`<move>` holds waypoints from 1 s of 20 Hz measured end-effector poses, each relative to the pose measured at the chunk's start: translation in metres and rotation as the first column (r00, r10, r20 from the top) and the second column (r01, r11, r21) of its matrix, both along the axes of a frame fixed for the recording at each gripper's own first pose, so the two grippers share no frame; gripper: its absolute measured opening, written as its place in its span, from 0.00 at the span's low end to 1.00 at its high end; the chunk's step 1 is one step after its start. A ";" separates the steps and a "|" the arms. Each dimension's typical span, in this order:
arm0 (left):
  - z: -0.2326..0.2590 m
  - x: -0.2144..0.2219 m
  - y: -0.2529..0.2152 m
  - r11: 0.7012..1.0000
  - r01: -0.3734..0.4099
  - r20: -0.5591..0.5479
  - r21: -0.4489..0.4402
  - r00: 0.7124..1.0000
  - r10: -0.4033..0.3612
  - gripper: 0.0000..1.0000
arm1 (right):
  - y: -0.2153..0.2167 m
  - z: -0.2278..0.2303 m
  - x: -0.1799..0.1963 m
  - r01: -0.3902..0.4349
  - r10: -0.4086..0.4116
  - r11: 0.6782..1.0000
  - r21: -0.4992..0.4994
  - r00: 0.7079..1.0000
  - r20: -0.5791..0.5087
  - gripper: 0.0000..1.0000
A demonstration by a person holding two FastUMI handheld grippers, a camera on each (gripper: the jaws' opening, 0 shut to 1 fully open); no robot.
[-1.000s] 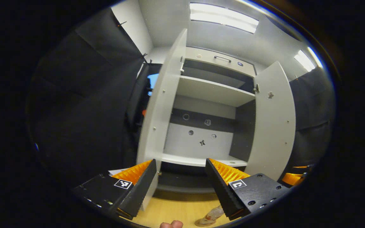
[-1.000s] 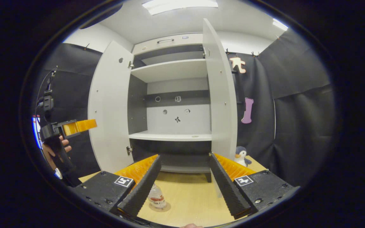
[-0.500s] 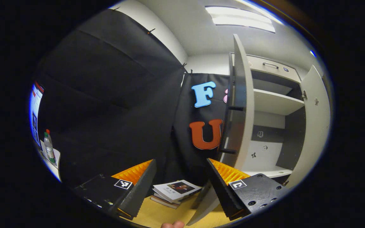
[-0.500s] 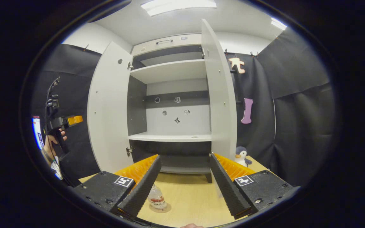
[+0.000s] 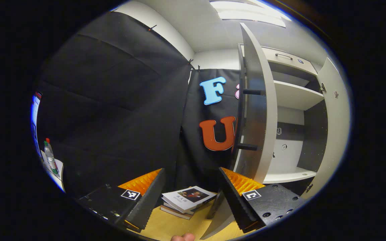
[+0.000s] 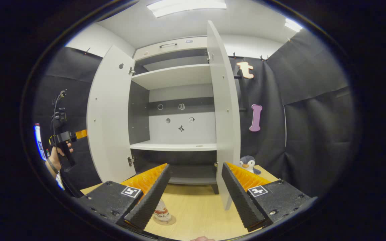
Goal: Grasp the bottle in the cabinet with the left hand and place it on the coaster, then close the right door with the right hand and the left door with the left hand.
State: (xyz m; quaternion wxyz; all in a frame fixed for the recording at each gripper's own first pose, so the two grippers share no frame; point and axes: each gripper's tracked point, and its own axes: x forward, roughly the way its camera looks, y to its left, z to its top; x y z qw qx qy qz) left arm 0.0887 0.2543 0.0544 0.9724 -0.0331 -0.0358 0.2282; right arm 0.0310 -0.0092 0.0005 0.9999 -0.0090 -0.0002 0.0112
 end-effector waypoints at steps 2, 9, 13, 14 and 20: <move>-0.001 0.001 -0.001 1.000 -0.012 0.009 0.011 1.000 0.012 0.94 | 0.001 0.000 0.001 -0.006 0.006 1.000 0.003 1.000 0.001 1.00; -0.003 0.012 -0.032 0.998 0.065 -0.013 -0.015 0.998 -0.065 0.99 | 0.000 0.004 0.002 -0.014 0.013 1.000 0.009 1.000 0.015 1.00; -0.008 0.027 -0.072 0.988 0.148 -0.010 -0.034 0.989 -0.148 0.94 | -0.006 0.006 -0.001 0.001 -0.001 1.000 0.005 1.000 0.019 1.00; -0.010 0.032 -0.082 0.985 0.172 -0.010 -0.031 0.985 -0.173 0.94 | -0.007 0.006 -0.001 0.006 -0.006 1.000 0.005 1.000 0.016 1.00; -0.016 0.064 -0.132 0.962 0.271 -0.003 -0.044 0.963 -0.271 0.94 | -0.027 0.006 -0.013 0.068 -0.068 0.998 -0.007 0.997 0.020 1.00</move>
